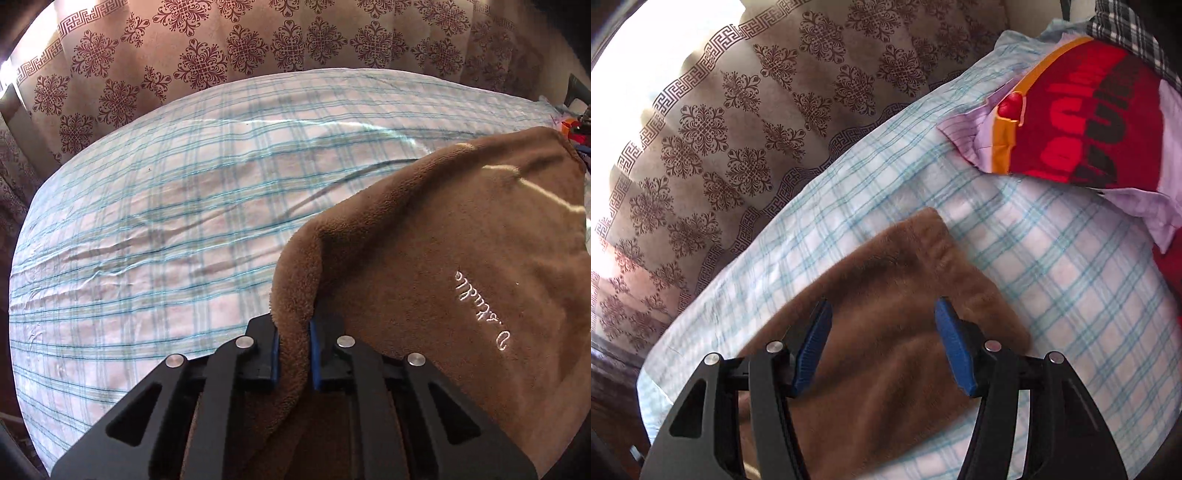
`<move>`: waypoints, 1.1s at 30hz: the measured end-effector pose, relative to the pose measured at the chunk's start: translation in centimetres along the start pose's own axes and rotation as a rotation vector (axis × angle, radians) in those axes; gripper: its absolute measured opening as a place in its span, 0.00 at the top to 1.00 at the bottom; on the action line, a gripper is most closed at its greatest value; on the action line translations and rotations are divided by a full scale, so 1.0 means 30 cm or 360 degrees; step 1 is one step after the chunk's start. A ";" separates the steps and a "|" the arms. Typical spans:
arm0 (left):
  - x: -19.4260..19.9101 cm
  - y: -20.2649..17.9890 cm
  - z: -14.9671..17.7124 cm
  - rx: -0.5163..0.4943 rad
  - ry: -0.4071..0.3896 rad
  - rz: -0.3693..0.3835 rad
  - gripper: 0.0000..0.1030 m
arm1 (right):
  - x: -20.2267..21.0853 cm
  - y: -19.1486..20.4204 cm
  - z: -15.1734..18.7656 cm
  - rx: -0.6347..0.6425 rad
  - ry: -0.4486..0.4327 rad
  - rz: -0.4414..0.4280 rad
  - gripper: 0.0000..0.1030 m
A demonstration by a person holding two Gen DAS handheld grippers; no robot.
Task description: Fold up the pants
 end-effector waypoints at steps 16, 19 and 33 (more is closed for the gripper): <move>0.247 0.002 0.034 0.0010 -0.0217 0.0041 0.88 | -0.297 0.060 -0.064 -0.0093 0.0220 0.0344 0.50; 0.279 -0.008 0.056 -0.0025 -0.0236 0.0022 0.88 | -0.286 0.061 -0.070 -0.0051 0.0193 0.0394 0.78; 0.469 -0.031 0.096 0.0026 -0.0361 -0.0003 0.88 | 0.166 -0.061 -0.034 -0.0179 -0.0101 0.0037 0.94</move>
Point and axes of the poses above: each gripper's, at about its wrist camera, not at the fingertips, and x roughly against the way its jaws point, y to its left, z to its underside, the point moved 7 cm from there along -x, roughly the way its jaws point, and after that the axes turned 9 degrees about x, right-handed, at the moved point
